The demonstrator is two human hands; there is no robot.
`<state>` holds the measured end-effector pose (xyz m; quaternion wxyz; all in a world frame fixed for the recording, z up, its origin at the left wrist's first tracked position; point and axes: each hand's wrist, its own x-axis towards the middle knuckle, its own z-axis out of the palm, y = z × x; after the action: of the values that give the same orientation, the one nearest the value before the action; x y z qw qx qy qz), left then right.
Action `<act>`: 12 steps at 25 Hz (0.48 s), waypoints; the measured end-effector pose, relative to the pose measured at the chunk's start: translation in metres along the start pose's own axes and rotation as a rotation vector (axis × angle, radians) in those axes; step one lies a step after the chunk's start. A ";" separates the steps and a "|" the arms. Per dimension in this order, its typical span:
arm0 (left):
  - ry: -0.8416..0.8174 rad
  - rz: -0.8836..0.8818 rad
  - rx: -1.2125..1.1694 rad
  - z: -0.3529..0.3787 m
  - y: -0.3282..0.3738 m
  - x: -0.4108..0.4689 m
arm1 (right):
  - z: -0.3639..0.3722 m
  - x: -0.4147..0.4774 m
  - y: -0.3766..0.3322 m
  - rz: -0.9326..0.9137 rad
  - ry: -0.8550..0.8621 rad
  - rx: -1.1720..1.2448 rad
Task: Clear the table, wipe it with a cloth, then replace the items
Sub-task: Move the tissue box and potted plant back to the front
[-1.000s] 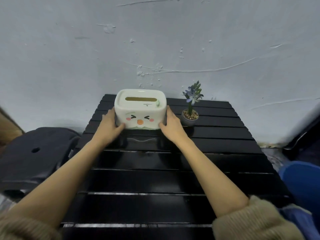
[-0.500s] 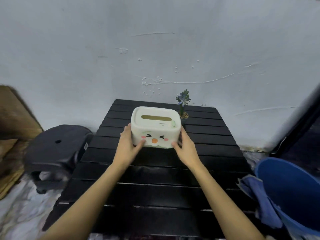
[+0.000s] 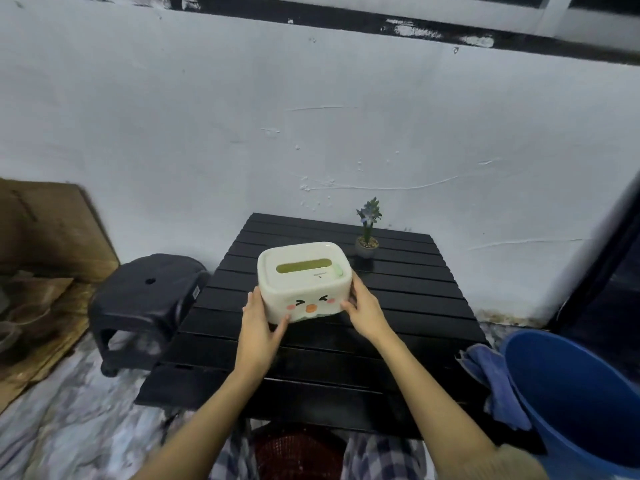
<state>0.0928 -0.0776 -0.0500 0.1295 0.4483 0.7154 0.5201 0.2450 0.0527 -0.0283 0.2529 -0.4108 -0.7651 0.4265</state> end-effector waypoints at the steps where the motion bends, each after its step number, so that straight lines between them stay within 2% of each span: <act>1: -0.004 -0.010 0.014 -0.002 -0.003 -0.004 | 0.002 0.001 0.000 0.007 -0.018 -0.005; 9: -0.148 -0.079 0.080 -0.009 -0.016 -0.007 | 0.004 0.000 0.016 0.050 -0.063 0.000; 12: -0.170 -0.077 0.137 -0.023 -0.020 0.003 | -0.011 0.009 0.026 0.082 -0.014 -0.035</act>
<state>0.0657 -0.0912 -0.0564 0.1789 0.4707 0.7524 0.4247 0.2590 0.0735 -0.0449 0.2227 -0.4431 -0.7568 0.4257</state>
